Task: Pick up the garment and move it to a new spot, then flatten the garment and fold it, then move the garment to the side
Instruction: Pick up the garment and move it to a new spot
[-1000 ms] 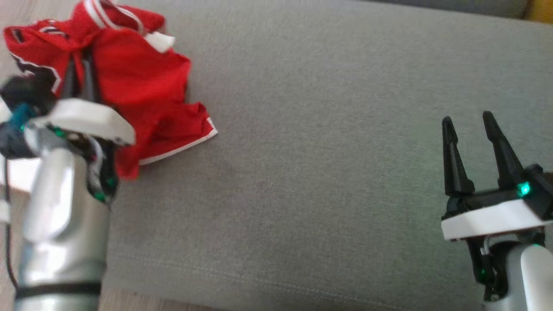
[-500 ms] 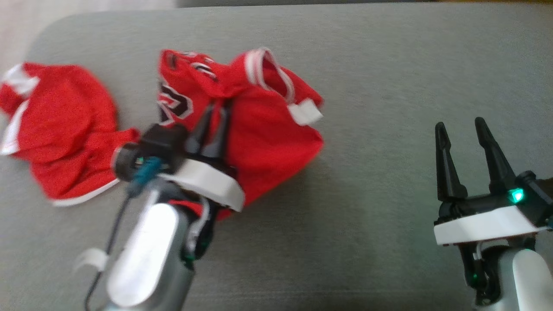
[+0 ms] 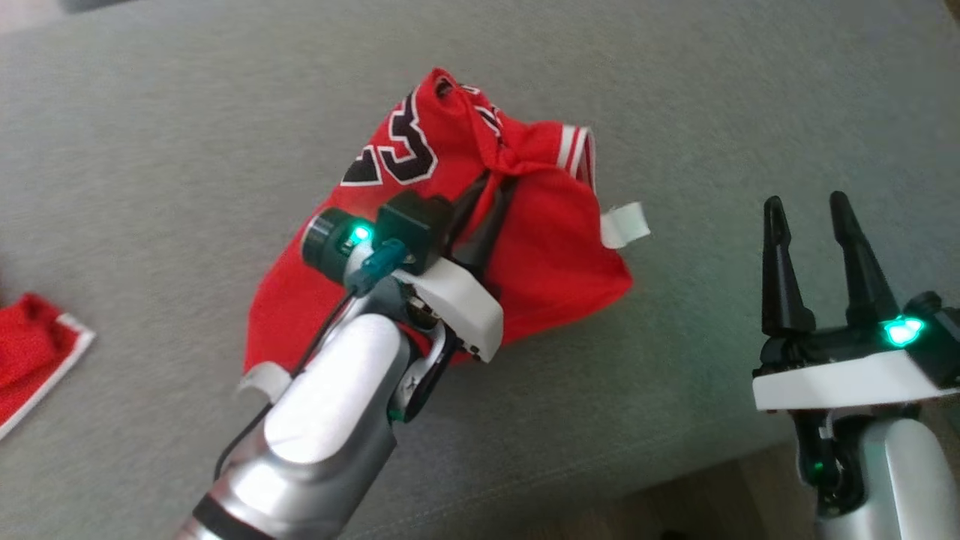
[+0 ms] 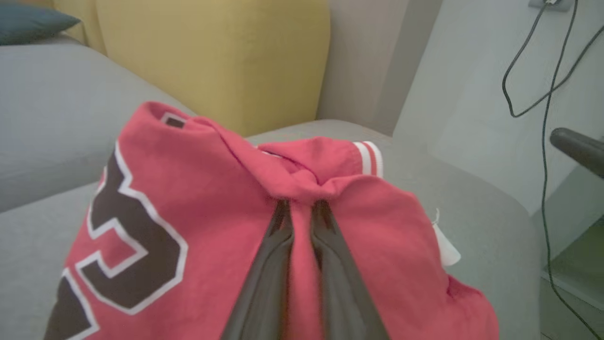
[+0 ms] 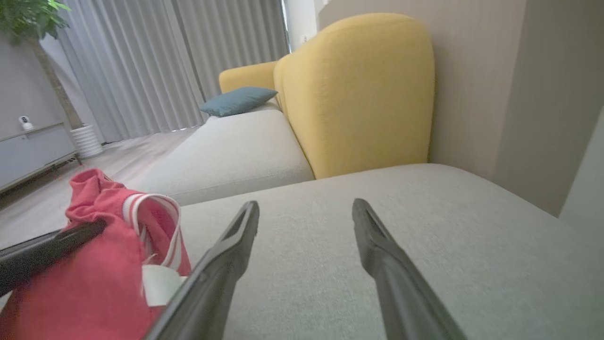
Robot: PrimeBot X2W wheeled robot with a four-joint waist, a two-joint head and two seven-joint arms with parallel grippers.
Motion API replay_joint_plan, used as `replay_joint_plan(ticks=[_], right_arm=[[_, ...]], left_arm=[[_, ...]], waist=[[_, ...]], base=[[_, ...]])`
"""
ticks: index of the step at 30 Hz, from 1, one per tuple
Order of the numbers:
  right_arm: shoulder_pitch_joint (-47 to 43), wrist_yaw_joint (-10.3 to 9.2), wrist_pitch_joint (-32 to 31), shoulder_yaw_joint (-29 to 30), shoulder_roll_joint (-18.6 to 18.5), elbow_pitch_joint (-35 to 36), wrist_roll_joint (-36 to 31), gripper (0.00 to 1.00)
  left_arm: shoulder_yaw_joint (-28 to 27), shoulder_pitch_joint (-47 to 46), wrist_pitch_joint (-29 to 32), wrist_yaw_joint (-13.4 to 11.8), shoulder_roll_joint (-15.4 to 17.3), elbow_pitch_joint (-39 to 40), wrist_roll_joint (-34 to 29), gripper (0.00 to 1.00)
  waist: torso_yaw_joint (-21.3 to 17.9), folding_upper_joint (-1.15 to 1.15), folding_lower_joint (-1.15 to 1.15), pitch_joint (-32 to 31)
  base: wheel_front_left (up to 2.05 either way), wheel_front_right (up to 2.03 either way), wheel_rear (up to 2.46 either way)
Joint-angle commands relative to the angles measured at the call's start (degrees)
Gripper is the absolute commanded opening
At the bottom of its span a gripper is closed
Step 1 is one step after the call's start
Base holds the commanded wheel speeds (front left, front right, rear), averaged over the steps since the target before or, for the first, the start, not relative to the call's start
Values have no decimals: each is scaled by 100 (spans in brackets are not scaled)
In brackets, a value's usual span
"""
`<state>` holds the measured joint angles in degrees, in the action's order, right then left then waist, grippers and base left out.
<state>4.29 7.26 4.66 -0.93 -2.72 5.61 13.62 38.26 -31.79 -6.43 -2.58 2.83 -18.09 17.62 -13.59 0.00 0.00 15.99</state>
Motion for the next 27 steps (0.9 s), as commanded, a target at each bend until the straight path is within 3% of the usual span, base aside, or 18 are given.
replay_joint_plan(ticks=[1, 4, 5, 6, 7, 15, 22, 27], right_arm=[[251, 23, 106, -142, -17, 109, 71, 100], [288, 23, 199, -178, -17, -3, 121, 100], [299, 23, 224, -183, -17, -42, 128, 100], [311, 23, 245, -184, -17, -80, 138, 100], [319, 23, 264, -179, -16, -117, 144, 100], [276, 23, 270, -143, -16, -238, 28, 100], [163, 23, 146, -100, -16, -202, -108, 100], [76, 23, 33, -70, -16, -147, -199, 100]], left_arm=[[-4, -296, -89, -44, 7, 3, 128, 0], [263, -413, -156, -69, 6, -324, 283, 4], [333, -450, -195, -92, 6, -417, 315, 40], [400, -484, -245, -110, 6, -498, 345, 96], [472, -519, -292, -117, 6, -582, 353, 100], [585, -504, -736, -273, 18, -829, 387, 100], [-31, -196, -849, -605, 306, -578, 463, 100], [-833, 252, -854, -942, 660, 78, 366, 100]], waist=[[-327, 0, 0, 285], [-386, 0, 0, 333], [-391, 0, 0, 340], [-386, 0, 0, 341], [-369, 0, 0, 328], [37, 0, 0, -16], [499, 0, 0, -335], [842, 0, 0, -490]], base=[[0, 0, 0], [0, 0, 0], [0, 0, 0], [0, 0, 0], [0, 0, 0], [0, 0, 0], [0, 0, 0], [0, 0, 0]])
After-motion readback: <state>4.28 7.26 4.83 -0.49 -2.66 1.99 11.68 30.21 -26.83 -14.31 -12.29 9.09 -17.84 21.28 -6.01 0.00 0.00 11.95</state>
